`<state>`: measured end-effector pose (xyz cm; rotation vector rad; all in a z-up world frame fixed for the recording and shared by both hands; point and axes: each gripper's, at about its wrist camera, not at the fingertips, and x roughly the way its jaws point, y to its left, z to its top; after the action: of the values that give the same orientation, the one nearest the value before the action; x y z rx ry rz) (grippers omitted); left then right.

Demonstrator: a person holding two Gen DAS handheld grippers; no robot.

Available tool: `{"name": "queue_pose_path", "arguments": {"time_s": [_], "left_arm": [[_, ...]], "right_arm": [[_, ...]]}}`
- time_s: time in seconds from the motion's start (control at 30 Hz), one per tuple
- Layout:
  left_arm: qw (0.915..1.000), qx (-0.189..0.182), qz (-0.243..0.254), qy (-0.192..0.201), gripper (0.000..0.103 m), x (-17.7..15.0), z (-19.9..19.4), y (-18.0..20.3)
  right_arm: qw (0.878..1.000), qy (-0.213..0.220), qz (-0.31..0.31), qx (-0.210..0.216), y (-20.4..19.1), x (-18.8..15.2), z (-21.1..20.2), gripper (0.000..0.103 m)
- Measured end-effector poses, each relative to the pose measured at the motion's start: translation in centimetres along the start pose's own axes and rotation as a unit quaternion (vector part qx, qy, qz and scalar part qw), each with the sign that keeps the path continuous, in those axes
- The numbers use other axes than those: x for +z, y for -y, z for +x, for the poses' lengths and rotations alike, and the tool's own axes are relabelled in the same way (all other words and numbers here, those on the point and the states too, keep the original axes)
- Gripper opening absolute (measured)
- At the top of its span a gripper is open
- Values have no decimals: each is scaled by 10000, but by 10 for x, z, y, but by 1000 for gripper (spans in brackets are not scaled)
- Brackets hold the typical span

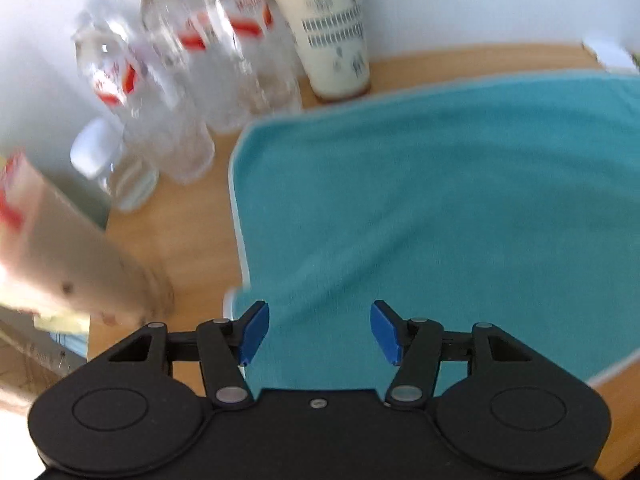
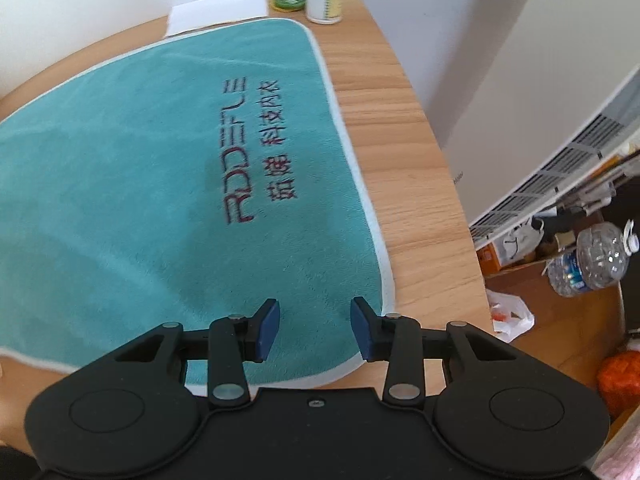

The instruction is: Fold towel

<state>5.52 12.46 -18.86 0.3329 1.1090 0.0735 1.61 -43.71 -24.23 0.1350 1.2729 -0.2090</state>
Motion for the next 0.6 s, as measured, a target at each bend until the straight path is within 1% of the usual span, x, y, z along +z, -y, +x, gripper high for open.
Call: {"name": "queue_pose_path", "arguments": {"time_s": [0.13,0.2,0.27,0.33,0.6], "left_arm": [[9997,-30,-128,-200,57,-14,5,2],[9992,-59,-263,-310,57,-23,4,1],[9984,-144,-446,-302,57,-31,0,0],[9972,-232,-606,-364,57,-36,-1,-5],[9953,-328,-678,-603,57,-55,-15,-5]], "right_arm": [[9996,8,-264,-38,-4,-1,4,43],[9997,-32,-243,-9,-2,0,6,44],[9998,-114,-158,54,3,1,8,44],[9998,-105,-161,75,4,-1,6,44],[9998,-105,-154,97,9,-11,2,44]]}}
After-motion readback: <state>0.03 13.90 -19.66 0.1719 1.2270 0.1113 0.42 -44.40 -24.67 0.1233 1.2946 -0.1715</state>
